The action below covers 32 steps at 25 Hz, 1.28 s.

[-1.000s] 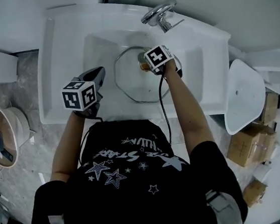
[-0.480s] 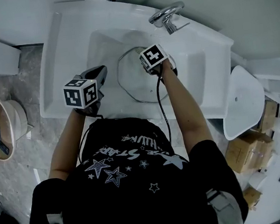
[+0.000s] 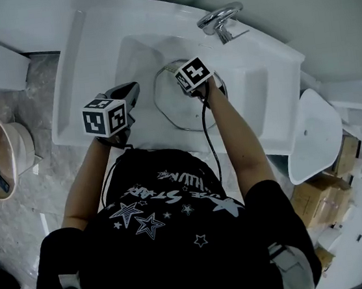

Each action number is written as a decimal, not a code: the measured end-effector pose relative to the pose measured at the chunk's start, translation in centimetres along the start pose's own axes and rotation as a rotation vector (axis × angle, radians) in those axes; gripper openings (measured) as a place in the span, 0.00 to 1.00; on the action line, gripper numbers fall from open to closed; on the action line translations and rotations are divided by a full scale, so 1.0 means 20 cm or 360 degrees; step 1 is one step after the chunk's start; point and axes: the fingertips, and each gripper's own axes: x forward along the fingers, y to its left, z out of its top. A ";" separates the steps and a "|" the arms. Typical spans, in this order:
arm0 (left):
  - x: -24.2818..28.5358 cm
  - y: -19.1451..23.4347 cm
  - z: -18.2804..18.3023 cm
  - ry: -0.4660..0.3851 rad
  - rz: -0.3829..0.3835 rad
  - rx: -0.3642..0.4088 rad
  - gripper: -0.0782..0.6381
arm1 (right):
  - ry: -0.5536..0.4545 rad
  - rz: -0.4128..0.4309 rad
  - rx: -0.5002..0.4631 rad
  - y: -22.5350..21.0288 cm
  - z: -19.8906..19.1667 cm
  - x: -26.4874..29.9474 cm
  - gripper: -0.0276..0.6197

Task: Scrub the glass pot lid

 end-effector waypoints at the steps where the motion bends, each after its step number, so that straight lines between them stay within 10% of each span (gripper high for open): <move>1: 0.00 0.00 0.00 -0.0002 0.0002 -0.0002 0.12 | -0.0005 0.0017 -0.0011 0.02 0.01 0.00 0.14; 32: -0.14 -0.27 -0.22 -0.0086 0.0159 -0.0076 0.12 | -0.0232 0.0512 -0.0725 0.59 -0.44 -0.32 0.15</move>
